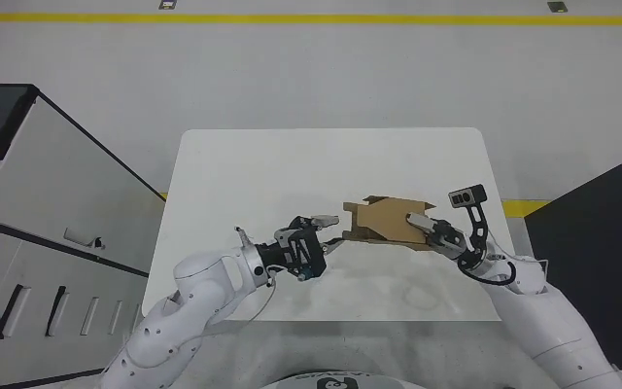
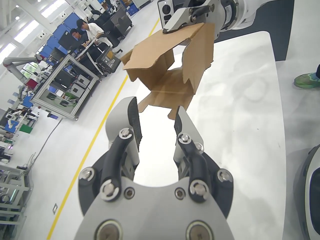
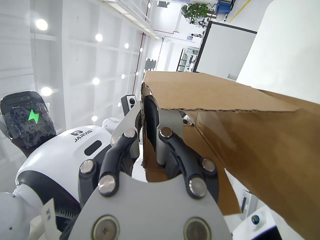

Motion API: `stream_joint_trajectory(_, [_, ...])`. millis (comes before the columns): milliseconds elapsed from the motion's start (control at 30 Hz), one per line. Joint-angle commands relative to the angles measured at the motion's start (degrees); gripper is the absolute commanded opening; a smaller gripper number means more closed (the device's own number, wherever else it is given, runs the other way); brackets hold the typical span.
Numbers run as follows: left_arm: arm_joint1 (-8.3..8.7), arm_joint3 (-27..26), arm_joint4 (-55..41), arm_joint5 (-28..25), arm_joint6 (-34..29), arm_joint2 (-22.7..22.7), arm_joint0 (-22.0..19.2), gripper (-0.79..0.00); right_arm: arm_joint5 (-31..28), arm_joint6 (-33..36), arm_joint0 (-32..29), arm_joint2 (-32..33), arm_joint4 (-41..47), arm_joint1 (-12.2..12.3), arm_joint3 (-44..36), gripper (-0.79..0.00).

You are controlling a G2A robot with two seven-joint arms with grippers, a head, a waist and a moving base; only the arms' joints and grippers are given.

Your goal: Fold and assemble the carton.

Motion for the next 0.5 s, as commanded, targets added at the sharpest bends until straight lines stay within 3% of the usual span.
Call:
stream_joint_trajectory(0, [0.04,-0.21,0.03,1.12,0.59,-0.38,0.41,-0.785,-0.12,0.14,-0.16,0.39,0.09,-0.01,0.19,-0.785])
stream_joint_trajectory(67, [0.00,-0.12,-0.06,3.15,1.62,-0.56,0.85,-0.785,-0.12,0.14,-0.16,0.39,0.09,-0.01,0.19,-0.785])
stream_joint_trajectory(467, [-0.25,1.39,-0.78,3.89,0.71,0.65,0.03,-0.785,-0.66,0.78,-0.72,0.80,-1.61,-0.39,-1.20,-0.785])
